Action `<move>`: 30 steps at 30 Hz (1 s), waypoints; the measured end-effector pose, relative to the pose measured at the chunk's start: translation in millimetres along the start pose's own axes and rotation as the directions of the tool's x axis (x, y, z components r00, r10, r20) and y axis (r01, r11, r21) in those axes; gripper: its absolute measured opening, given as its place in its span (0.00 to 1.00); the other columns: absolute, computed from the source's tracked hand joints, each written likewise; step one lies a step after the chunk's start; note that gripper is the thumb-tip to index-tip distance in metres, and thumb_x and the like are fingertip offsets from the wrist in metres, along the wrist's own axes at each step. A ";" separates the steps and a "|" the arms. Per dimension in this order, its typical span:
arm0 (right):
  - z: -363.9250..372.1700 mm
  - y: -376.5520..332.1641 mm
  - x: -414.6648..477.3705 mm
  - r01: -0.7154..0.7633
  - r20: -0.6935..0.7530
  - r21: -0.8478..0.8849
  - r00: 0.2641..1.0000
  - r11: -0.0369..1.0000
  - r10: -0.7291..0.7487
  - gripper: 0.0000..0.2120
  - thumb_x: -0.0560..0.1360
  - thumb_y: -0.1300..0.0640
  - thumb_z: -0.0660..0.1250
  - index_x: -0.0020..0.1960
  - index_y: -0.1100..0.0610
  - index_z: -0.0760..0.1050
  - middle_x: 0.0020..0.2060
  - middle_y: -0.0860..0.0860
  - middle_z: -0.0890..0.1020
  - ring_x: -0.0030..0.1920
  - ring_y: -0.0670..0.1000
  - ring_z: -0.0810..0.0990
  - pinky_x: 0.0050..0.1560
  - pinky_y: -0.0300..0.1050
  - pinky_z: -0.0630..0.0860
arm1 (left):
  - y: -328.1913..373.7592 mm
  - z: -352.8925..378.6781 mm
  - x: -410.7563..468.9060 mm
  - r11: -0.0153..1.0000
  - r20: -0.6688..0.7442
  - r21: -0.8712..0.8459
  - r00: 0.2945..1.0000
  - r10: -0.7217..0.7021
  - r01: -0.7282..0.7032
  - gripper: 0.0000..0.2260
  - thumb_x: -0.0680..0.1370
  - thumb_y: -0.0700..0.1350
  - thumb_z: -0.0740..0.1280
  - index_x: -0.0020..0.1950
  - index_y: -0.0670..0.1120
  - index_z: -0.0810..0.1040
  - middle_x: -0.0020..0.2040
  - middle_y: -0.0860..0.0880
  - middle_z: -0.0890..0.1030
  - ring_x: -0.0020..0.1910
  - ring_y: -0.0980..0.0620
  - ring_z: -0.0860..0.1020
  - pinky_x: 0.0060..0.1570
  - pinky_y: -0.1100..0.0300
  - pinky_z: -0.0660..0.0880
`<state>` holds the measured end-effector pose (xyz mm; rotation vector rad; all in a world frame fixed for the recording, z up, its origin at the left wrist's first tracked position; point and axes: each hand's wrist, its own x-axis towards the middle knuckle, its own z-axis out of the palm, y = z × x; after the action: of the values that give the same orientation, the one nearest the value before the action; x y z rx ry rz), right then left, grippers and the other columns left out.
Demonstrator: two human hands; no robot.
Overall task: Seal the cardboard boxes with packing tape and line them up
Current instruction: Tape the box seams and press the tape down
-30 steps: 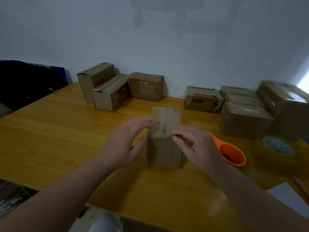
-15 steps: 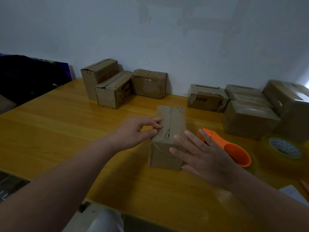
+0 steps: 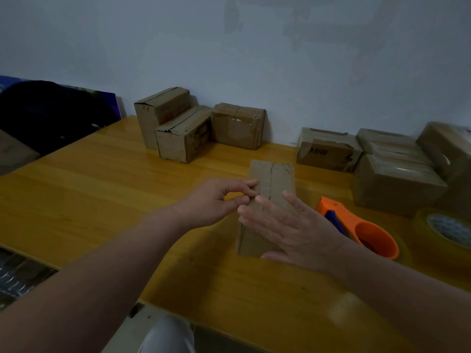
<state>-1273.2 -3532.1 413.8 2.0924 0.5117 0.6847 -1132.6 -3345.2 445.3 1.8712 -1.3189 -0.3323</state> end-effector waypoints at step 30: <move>-9.8 14.7 -47.0 0.111 0.186 0.243 0.970 0.964 -0.159 0.32 0.76 0.41 0.47 0.76 0.55 0.56 0.76 0.51 0.56 0.77 0.54 0.46 0.75 0.57 0.39 | 9.2 3.6 5.6 0.986 -0.023 0.156 0.998 -0.053 0.056 0.09 0.79 0.43 0.65 0.57 0.49 0.81 0.69 0.57 0.72 0.67 0.61 0.68 0.62 0.65 0.63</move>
<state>-1313.8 -3561.5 417.4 2.2883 0.6365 0.3378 -1138.6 -3353.0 451.0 2.0394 -1.3160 -0.2442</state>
